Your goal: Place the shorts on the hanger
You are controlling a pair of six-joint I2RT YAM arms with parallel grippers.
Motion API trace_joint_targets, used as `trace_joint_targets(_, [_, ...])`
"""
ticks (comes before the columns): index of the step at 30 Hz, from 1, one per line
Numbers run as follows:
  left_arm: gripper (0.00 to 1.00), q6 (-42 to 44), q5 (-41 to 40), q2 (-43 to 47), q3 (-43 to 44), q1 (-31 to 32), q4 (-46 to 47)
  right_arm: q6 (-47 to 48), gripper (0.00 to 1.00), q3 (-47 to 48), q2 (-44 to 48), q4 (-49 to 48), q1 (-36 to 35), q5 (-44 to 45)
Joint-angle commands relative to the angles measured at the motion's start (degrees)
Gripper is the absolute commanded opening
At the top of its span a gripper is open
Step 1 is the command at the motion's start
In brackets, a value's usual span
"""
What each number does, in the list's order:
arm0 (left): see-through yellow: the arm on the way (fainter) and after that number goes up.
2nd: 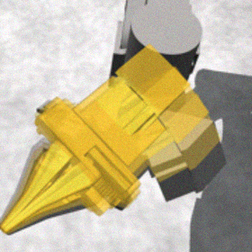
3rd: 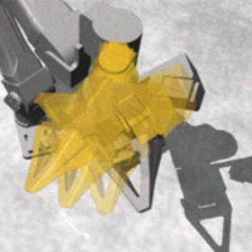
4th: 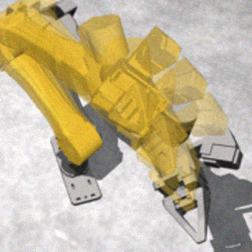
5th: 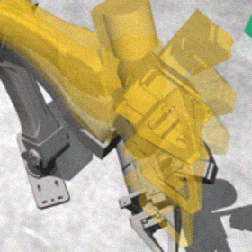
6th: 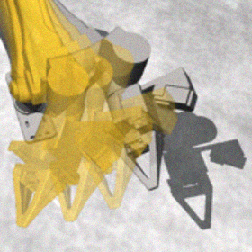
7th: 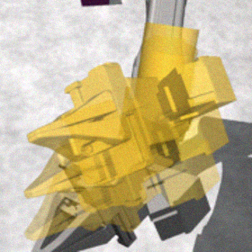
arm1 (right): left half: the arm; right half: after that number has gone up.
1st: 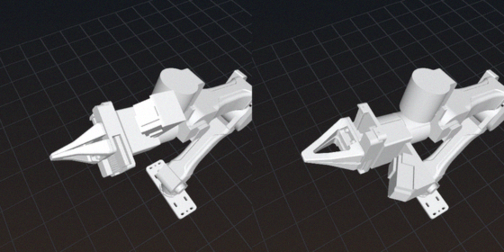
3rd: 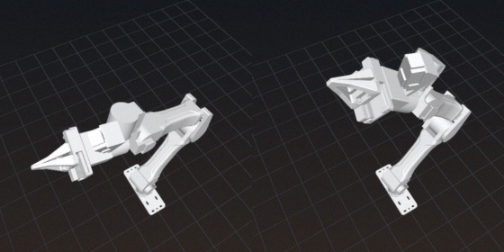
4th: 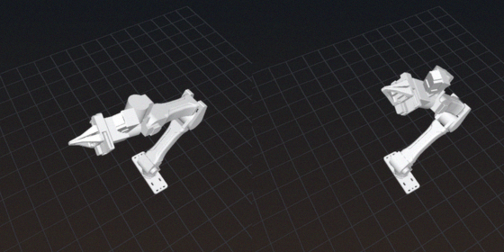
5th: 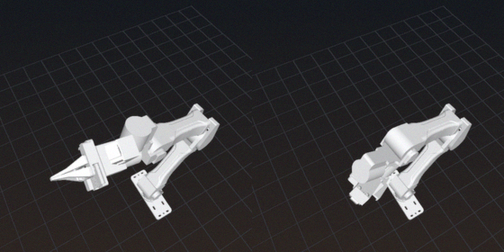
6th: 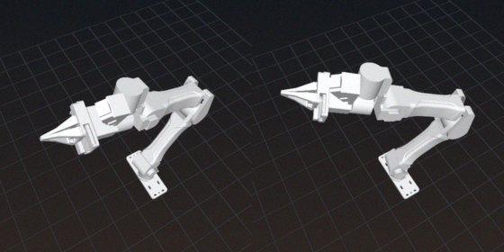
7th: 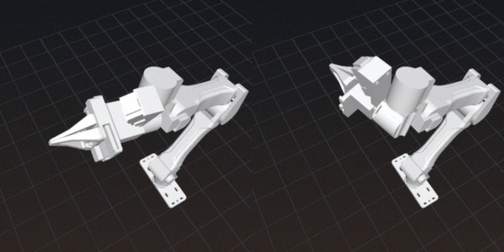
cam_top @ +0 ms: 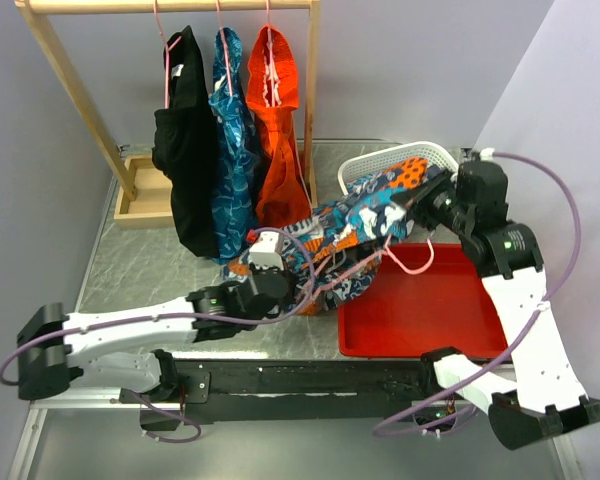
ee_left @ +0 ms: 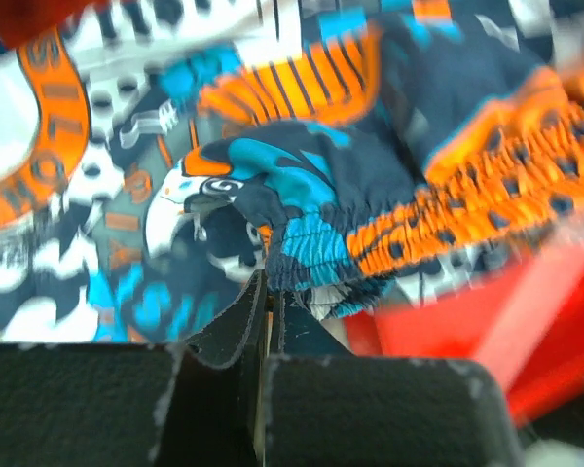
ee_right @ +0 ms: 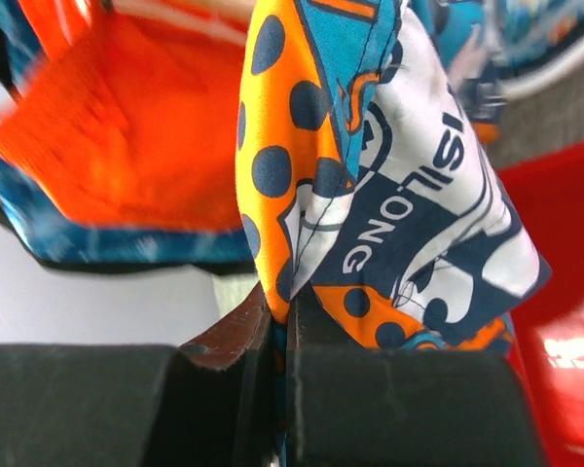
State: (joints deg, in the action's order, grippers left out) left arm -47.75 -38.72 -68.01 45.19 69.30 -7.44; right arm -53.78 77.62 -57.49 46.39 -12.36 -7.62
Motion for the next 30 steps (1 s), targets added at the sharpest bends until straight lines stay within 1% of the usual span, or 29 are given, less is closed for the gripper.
trace_joint_targets(1, [0.01, -2.3, 10.0, 7.2, -0.8, -0.1, -7.1, -4.9, 0.00, 7.0, -2.8, -4.6, 0.1, 7.5])
trace_joint_targets(3, [0.01, -3.5, 11.6, 9.5, -0.5, -0.2, -9.5, -5.6, 0.00, 8.6, -3.8, -4.5, 0.1, 11.1])
trace_joint_targets(4, [0.01, -4.2, 12.6, 11.3, -0.1, -0.2, -12.1, -6.1, 0.00, 9.1, -5.0, -3.9, 0.1, 12.1])
trace_joint_targets(7, [0.01, -4.6, 15.1, 14.2, 1.3, -0.1, -15.2, -6.9, 0.00, 10.7, -6.7, -3.2, 0.1, 15.4])
trace_joint_targets(10, [0.01, -4.4, 17.2, 16.0, 3.0, -0.2, -18.1, -7.0, 0.00, 11.4, -8.3, -3.2, 0.0, 15.4])
trace_joint_targets(11, [0.01, -4.5, 17.1, 16.3, 3.7, -0.1, -20.7, -7.0, 0.00, 11.4, -8.7, -2.9, 0.0, 15.3])
trace_joint_targets(15, [0.01, -4.3, 18.2, 17.4, 8.8, -0.1, -25.4, -6.4, 0.00, 9.7, -8.8, -2.7, -0.4, 16.0])
trace_joint_targets(18, [0.01, -3.7, 20.3, 17.6, 12.6, -0.2, -27.2, -6.7, 0.00, 9.4, -8.9, -2.4, -2.7, 16.5])
trace_joint_targets(19, [0.01, -3.3, 20.4, 17.0, 13.9, -0.2, -27.9, -7.0, 0.00, 10.3, -9.6, -1.7, -6.1, 17.5])
trace_joint_targets(21, [0.01, -3.1, 20.4, 14.8, 19.1, -0.2, -30.9, -7.7, 0.00, 12.0, -11.3, 0.2, -9.4, 19.6])
trace_joint_targets(22, [0.01, -2.4, 20.4, 13.8, 21.2, -0.2, -32.0, -8.3, 0.00, 13.6, -11.8, 0.7, -12.2, 19.7])
trace_joint_targets(23, [0.01, -2.4, 20.1, 12.6, 25.7, -0.2, -33.7, -8.7, 0.00, 14.4, -12.4, 1.3, -13.7, 19.7])
trace_joint_targets(25, [0.01, -1.5, 18.9, 9.0, 30.5, -0.2, -38.8, -9.6, 0.00, 17.0, -14.0, 3.2, -15.8, 19.4])
trace_joint_targets(26, [0.01, -1.0, 18.7, 7.8, 35.0, -0.3, -40.3, -9.7, 0.00, 18.3, -14.6, 4.1, -18.2, 20.0])
trace_joint_targets(28, [0.02, 0.7, 19.6, 4.1, 39.2, -1.8, -44.0, -9.9, 0.00, 21.0, -16.0, 6.8, -19.6, 20.1])
trace_joint_targets(30, [0.02, 2.0, 21.9, 1.4, 42.5, -3.9, -44.9, -10.1, 0.00, 20.5, -16.2, 6.8, -19.5, 18.5])
